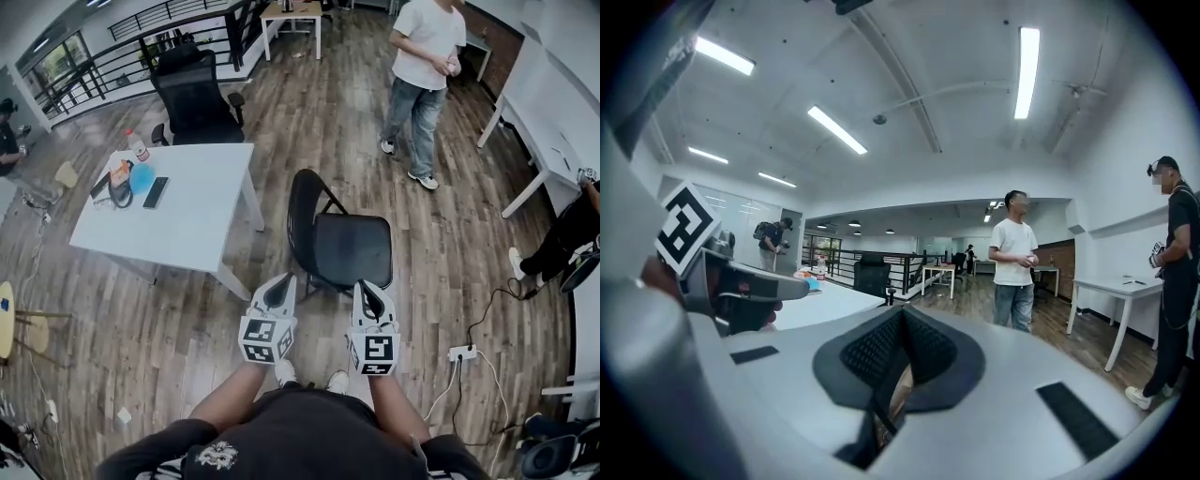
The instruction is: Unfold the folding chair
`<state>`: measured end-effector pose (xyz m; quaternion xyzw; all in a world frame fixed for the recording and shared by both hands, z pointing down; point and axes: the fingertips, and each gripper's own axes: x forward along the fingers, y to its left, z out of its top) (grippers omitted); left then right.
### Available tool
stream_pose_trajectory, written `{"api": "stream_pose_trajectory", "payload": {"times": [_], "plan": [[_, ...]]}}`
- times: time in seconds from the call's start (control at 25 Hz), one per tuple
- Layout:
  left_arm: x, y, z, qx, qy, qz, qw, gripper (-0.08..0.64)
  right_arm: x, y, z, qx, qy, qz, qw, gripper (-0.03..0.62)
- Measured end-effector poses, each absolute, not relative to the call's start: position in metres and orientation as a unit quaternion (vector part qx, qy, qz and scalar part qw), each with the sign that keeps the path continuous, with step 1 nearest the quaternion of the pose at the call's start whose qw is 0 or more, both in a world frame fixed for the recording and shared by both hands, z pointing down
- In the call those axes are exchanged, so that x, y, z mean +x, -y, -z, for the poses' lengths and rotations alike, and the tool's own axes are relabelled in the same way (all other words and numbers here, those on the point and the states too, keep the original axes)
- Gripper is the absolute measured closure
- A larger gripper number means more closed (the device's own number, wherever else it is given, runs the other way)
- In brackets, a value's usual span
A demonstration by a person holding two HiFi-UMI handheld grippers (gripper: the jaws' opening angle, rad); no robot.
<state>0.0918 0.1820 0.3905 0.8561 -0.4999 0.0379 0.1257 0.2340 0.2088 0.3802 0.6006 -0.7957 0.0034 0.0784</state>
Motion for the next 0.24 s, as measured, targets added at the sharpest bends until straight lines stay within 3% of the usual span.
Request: {"api": "stream_pose_trajectory", "payload": {"times": [0.24], "plan": [[0.113, -0.187, -0.385, 0.856, 0.502, -0.038, 0.118, 0.554, 0.252, -0.211, -0.372, 0.597, 0.798, 0.011, 0.076, 0.578]]}}
